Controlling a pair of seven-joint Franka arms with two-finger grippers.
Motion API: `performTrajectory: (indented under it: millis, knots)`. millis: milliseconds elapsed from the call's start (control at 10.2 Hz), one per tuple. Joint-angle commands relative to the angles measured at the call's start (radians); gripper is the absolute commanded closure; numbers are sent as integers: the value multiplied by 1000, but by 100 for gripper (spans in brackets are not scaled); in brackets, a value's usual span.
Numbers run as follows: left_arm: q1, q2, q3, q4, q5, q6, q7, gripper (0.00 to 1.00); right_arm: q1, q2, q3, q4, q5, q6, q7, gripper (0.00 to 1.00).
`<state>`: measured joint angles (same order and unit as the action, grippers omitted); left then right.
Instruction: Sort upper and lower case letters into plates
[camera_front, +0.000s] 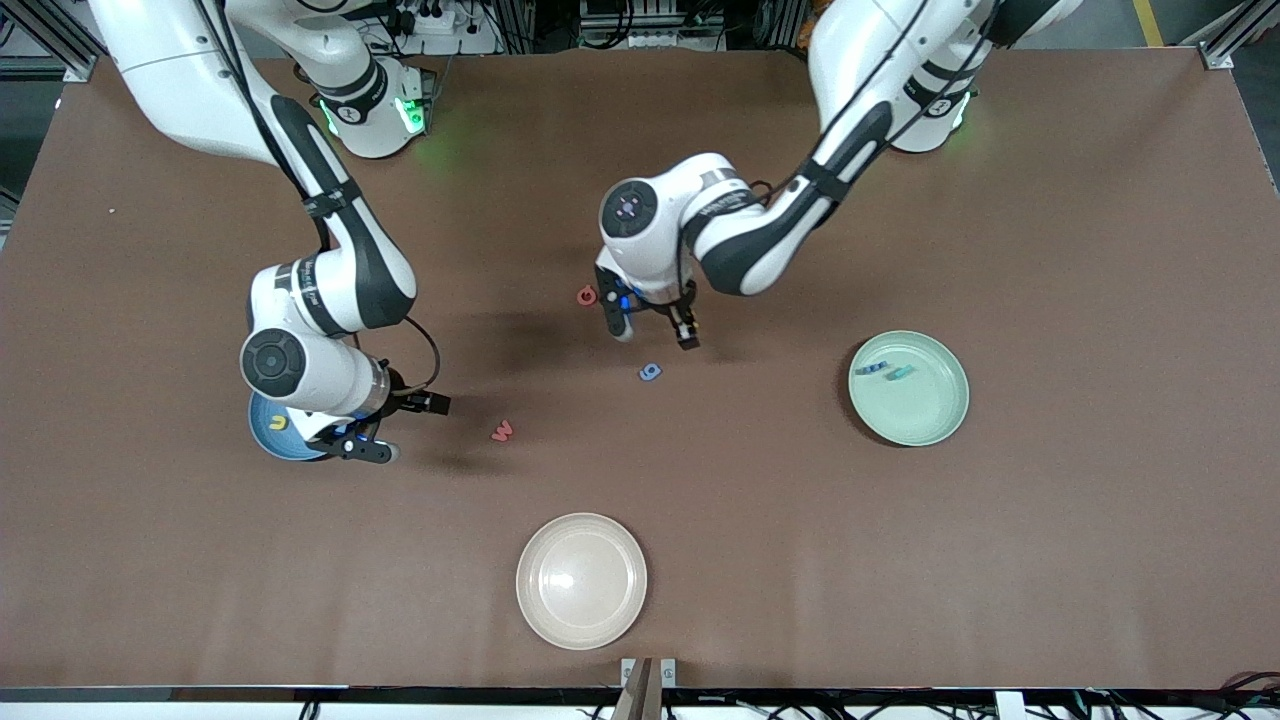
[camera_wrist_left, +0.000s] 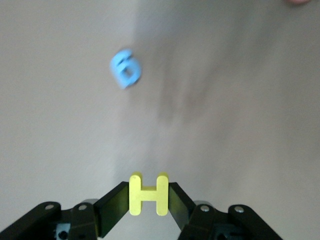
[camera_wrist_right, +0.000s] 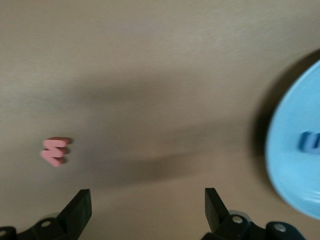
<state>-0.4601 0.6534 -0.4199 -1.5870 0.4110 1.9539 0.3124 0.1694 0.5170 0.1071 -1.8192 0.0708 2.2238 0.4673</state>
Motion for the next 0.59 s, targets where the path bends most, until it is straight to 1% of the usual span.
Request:
performTrajectory:
  millis: [0,196,294,490]
  knots:
    - [70,-73,-3,-27,-40,-97,97,76,74,43,-4,72,32,10,185,0]
    - [171,-103,-3,-59,-37,-124,202,76,158,112,-4,176,32,5,414,0]
    - [239,-116,-3,-80,-38,-138,218,78,201,142,-4,220,31,5,518,0]
    - [361,-127,-3,-131,-35,-133,261,79,274,175,-4,254,30,13,673,0]
